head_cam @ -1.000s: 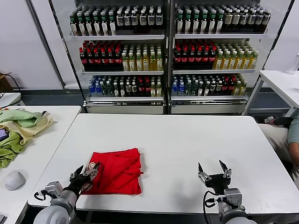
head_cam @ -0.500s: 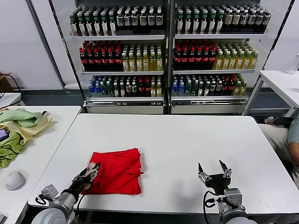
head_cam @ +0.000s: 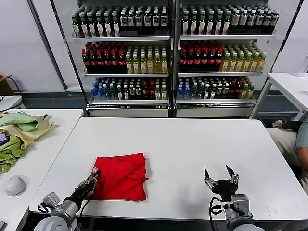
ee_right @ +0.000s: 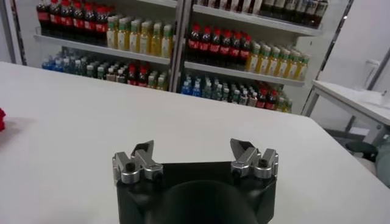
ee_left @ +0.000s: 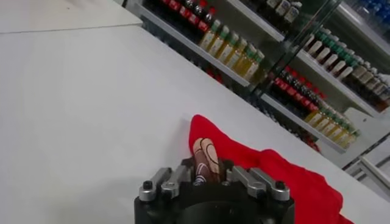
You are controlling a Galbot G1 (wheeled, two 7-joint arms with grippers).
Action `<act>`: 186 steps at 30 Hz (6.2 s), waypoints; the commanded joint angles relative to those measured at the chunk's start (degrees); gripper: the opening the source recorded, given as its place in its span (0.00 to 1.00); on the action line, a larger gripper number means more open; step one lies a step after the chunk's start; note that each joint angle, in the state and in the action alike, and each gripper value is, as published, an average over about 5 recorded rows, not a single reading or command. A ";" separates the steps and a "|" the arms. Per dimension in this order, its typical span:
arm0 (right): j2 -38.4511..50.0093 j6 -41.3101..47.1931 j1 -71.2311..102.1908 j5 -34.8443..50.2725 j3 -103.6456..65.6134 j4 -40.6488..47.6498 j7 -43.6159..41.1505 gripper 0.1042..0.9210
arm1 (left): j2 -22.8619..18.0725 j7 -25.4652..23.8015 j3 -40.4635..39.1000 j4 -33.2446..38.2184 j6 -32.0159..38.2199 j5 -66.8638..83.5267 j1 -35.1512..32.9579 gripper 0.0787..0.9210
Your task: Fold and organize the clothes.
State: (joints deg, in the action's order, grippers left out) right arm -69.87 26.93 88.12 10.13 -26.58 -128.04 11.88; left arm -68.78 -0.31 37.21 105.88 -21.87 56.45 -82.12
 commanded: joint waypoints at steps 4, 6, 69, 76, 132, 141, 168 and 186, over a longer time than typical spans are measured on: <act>-0.13 -0.38 -0.02 -0.06 -0.13 -0.05 0.02 0.88 | 0.38 2.72 2.53 4.21 -0.69 1.91 0.04 0.12; -0.08 -0.49 0.02 -0.06 -0.28 -0.14 0.04 0.88 | 1.05 6.01 5.78 7.84 -4.48 3.29 -0.08 0.08; -0.49 -0.68 -1.22 -0.72 0.22 -0.53 0.00 0.88 | -17.29 16.73 -40.72 6.66 -6.71 -96.13 7.94 0.07; -0.16 -0.66 -1.16 -0.68 -0.11 -0.86 -0.02 0.88 | -19.29 18.09 -40.82 12.86 -11.18 -48.98 13.45 0.25; -5.50 1.55 -19.82 31.80 26.49 16.54 14.64 0.69 | -3.49 -6.61 2.17 9.06 20.06 -53.97 9.08 0.88; -5.35 -0.76 -20.37 24.24 26.23 15.32 9.60 0.37 | -3.65 -5.99 0.32 8.34 20.26 -55.32 9.31 0.88; 4.17 1.50 -29.23 7.09 11.36 24.36 -12.58 0.03 | -4.60 -6.23 -1.68 7.21 22.76 -57.13 9.00 0.88; 5.78 -2.92 -25.05 4.97 2.21 18.19 -16.71 0.29 | -5.50 -2.87 -5.82 2.68 33.81 -65.44 13.54 0.88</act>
State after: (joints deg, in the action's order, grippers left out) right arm -64.93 27.34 61.38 17.13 -17.91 -106.57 -2.41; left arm -73.94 -4.92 33.23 110.36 4.28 -2.24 -70.39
